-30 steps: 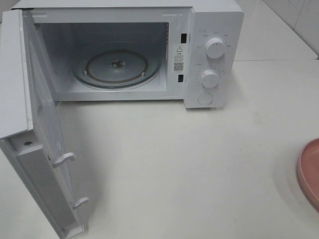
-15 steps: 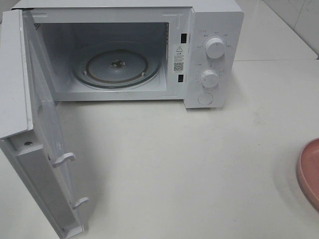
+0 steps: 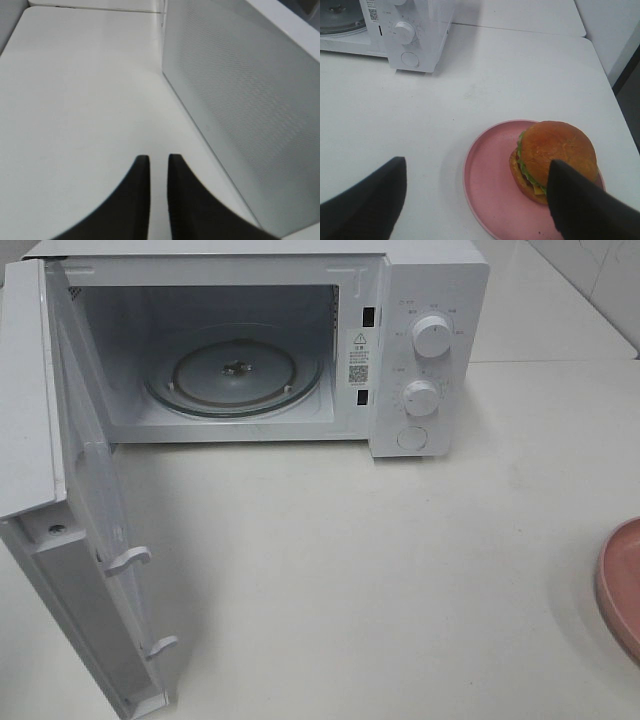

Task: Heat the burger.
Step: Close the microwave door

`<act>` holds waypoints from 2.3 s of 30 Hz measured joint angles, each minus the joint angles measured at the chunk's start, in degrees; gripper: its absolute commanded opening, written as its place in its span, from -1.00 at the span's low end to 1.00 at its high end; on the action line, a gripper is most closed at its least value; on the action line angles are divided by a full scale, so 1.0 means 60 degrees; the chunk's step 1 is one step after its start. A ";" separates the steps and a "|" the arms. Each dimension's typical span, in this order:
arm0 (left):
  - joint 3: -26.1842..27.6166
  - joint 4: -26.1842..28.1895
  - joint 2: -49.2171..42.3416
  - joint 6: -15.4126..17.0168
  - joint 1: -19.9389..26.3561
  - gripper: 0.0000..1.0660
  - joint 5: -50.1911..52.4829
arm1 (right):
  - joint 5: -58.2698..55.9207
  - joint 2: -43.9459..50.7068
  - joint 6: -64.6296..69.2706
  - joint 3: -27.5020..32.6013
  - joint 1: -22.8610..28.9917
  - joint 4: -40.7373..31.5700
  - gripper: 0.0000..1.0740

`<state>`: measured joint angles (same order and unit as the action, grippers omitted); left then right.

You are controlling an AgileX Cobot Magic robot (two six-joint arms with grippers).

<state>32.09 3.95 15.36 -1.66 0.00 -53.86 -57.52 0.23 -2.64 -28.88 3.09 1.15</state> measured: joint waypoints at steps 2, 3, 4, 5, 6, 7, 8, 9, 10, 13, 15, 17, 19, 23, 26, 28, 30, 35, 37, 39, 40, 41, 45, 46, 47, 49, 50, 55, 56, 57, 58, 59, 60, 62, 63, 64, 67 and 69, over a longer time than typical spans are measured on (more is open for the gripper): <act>0.0000 -0.0191 0.0172 0.0000 0.0000 -1.00 0.0181 | 0.0000 0.0000 0.0000 0.0000 0.0000 0.0000 0.42; -0.0057 -0.0535 0.0535 0.0000 0.0000 -1.00 0.0649 | 0.0000 0.0000 0.0000 0.0000 0.0000 0.0000 0.42; -0.0124 -0.0659 0.0735 0.0000 0.0000 -1.00 0.0964 | 0.0000 0.0000 0.0000 0.0000 0.0000 0.0000 0.42; -0.0124 -0.0659 0.0735 0.0000 0.0000 -1.00 0.0964 | 0.0000 0.0000 0.0000 0.0000 0.0000 0.0000 0.42; -0.0315 -0.0764 0.1146 0.0000 0.0000 -1.00 0.1614 | 0.0000 0.0000 0.0000 0.0000 0.0000 0.0000 0.42; -0.0315 -0.0764 0.1146 0.0000 0.0000 -1.00 0.1614 | 0.0000 0.0000 0.0000 0.0000 0.0000 0.0000 0.42; -0.0458 -0.0764 0.1366 0.0000 0.0000 -1.00 0.1996 | 0.0000 0.0000 0.0000 0.0000 0.0000 0.0000 0.42; -0.0745 -0.0735 0.1786 0.0000 0.0000 -1.00 0.2827 | 0.0000 0.0000 0.0000 0.0000 0.0000 0.0000 0.42; -0.0745 -0.0735 0.1786 0.0000 0.0000 -1.00 0.2827 | 0.0000 0.0000 0.0000 0.0000 0.0000 0.0000 0.42; -0.1194 -0.0525 0.2464 -0.0038 0.0000 -1.00 0.4173 | 0.0000 0.0000 0.0000 0.0000 0.0000 0.0000 0.42; -0.1557 -0.0430 0.3170 -0.0038 0.0000 -1.00 0.5682 | 0.0000 0.0000 0.0000 0.0000 0.0000 0.0000 0.42; -0.1662 -0.0411 0.3361 -0.0038 0.0000 -1.00 0.6121 | 0.0000 0.0000 0.0000 0.0000 0.0000 0.0000 0.42; -0.1910 -0.0401 0.3839 -0.0038 0.0000 -1.00 0.7210 | 0.0000 0.0000 0.0000 0.0000 0.0000 0.0000 0.42; -0.2569 -0.0401 0.4927 -0.0038 0.0000 -1.00 0.9616 | 0.0000 0.0000 0.0000 0.0000 0.0000 0.0000 0.42; -0.2884 -0.0458 0.5586 0.0038 0.0000 -1.00 1.1115 | 0.0000 0.0000 0.0000 0.0000 0.0000 0.0000 0.42; -0.2960 -0.0554 0.5816 0.0105 0.0000 -1.00 1.1574 | 0.0000 0.0000 0.0000 0.0000 0.0000 0.0000 0.42; -0.3056 -0.0888 0.6245 0.0277 0.0000 -1.00 1.2328 | 0.0000 0.0000 0.0000 0.0000 0.0000 0.0000 0.42; -0.3094 -0.2578 0.7372 0.1499 0.0000 -1.00 1.3875 | 0.0000 0.0000 0.0000 0.0000 0.0000 0.0000 0.42; -0.3094 -0.3877 0.8041 0.2177 0.0000 -1.00 1.4668 | 0.0000 0.0000 0.0000 0.0000 0.0000 0.0000 0.41; -0.3094 -0.4536 0.8499 0.2531 0.0000 -1.00 1.5241 | 0.0000 0.0000 0.0000 0.0000 0.0000 0.0000 0.41; -0.3094 -0.4813 0.8728 0.2683 0.0000 -1.00 1.5575 | 0.0000 0.0000 0.0000 0.0000 0.0000 0.0000 0.41; -0.3094 -0.4813 0.8728 0.2683 0.0000 -1.00 1.5575 | 0.0000 0.0000 0.0000 0.0000 0.0000 0.0000 0.41; -0.3084 -0.5414 0.9673 0.2922 -0.0038 -1.00 1.7026 | 0.0000 0.0000 0.0000 0.0000 0.0000 0.0000 0.41; -0.3084 -0.5424 0.9817 0.2932 -0.0095 -1.00 1.7189 | 0.0000 0.0000 0.0000 0.0000 0.0000 0.0000 0.41; -0.3084 -0.5424 0.9817 0.2932 -0.0095 -1.00 1.7189 | 0.0000 0.0000 0.0000 0.0000 0.0000 0.0000 0.41; -0.3027 -0.5424 1.0304 0.2903 -0.0544 -1.00 1.7437 | 0.0000 0.0000 0.0000 0.0000 0.0000 0.0000 0.41; -0.3027 -0.5424 1.0304 0.2903 -0.0544 -1.00 1.7437 | 0.0000 0.0000 0.0000 0.0000 0.0000 0.0000 0.41; -0.2731 -0.4880 1.0934 0.2454 -0.1585 -1.00 1.7513 | 0.0000 0.0000 0.0000 0.0000 0.0000 0.0000 0.41; -0.2617 -0.4603 1.1163 0.2368 -0.1958 -1.00 1.7533 | 0.0000 0.0000 0.0000 0.0000 0.0000 0.0000 0.41; -0.2559 -0.4402 1.1268 0.2311 -0.2149 -1.00 1.7533 | 0.0000 0.0000 0.0000 0.0000 0.0000 0.0000 0.41; -0.2559 -0.4402 1.1268 0.2311 -0.2149 -1.00 1.7533 | 0.0000 0.0000 0.0000 0.0000 0.0000 0.0000 0.41; -0.2416 -0.4058 1.1440 0.2206 -0.2483 -1.00 1.7533 | 0.0000 0.0000 0.0000 0.0000 0.0000 0.0000 0.41; -0.2330 -0.3896 1.1545 0.2196 -0.2664 -1.00 1.7533 | 0.0000 0.0000 0.0000 0.0000 0.0000 0.0000 0.41; -0.2149 -0.3571 1.1717 0.2168 -0.3008 -1.00 1.7533 | 0.0000 0.0000 0.0000 0.0000 0.0000 0.0000 0.41; -0.1967 -0.3228 1.1889 0.2158 -0.3304 -1.00 1.7533 | 0.0000 0.0000 0.0000 0.0000 0.0000 0.0000 0.41; -0.1967 -0.3228 1.1889 0.2158 -0.3304 -1.00 1.7533 | 0.0000 0.0000 0.0000 0.0000 0.0000 0.0000 0.41; -0.1681 -0.2617 1.2147 0.1929 -0.3724 -1.00 1.7533 | 0.0000 0.0000 0.0000 0.0000 0.0000 0.0000 0.41; -0.1595 -0.2406 1.2223 0.1843 -0.3877 -1.00 1.7533 | 0.0000 0.0000 0.0000 0.0000 0.0000 0.0000 0.41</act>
<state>22.52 -10.49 88.69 9.40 -23.26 51.34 -57.52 0.23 -2.64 -28.88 3.09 1.15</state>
